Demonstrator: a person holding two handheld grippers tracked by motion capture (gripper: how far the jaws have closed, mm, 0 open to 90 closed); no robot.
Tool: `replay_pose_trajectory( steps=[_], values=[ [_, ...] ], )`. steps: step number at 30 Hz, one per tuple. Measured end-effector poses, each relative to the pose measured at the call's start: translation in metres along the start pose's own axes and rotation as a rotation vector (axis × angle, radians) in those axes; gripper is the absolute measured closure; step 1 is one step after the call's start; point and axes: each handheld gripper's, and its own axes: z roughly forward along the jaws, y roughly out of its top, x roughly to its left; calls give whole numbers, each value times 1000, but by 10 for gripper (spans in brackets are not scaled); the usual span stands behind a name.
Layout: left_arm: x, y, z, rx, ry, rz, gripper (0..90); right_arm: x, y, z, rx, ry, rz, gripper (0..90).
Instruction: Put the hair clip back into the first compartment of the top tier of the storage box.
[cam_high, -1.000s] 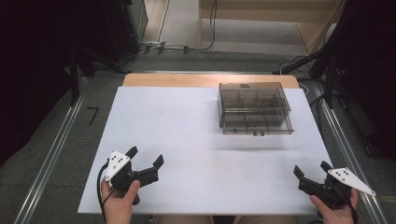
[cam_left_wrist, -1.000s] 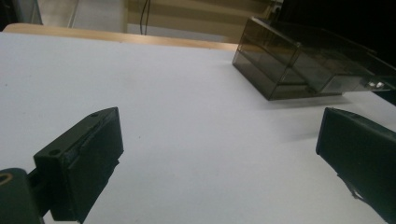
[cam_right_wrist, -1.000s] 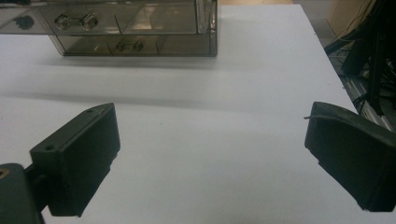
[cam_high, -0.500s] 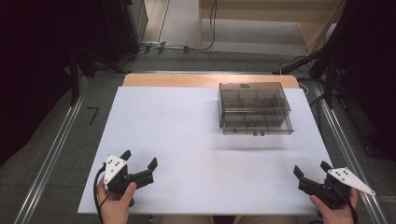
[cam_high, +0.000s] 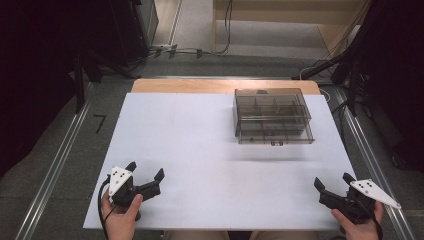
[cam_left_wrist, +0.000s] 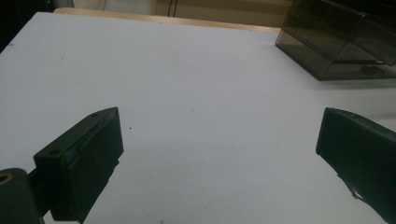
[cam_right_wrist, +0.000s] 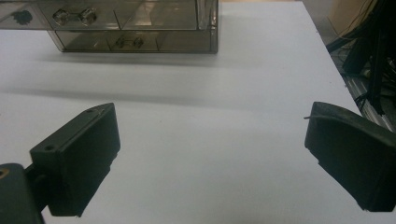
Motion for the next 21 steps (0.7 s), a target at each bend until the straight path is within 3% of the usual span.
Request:
replay_pose_trajectory(
  steps=[11,21],
  values=[
    [6,-5,5,19,3,-41,9,0,0,1,3,1,-5,18],
    [8,-5,6,24,7,-50,9,0,-1,2,7,3,-1,18]
  ],
)
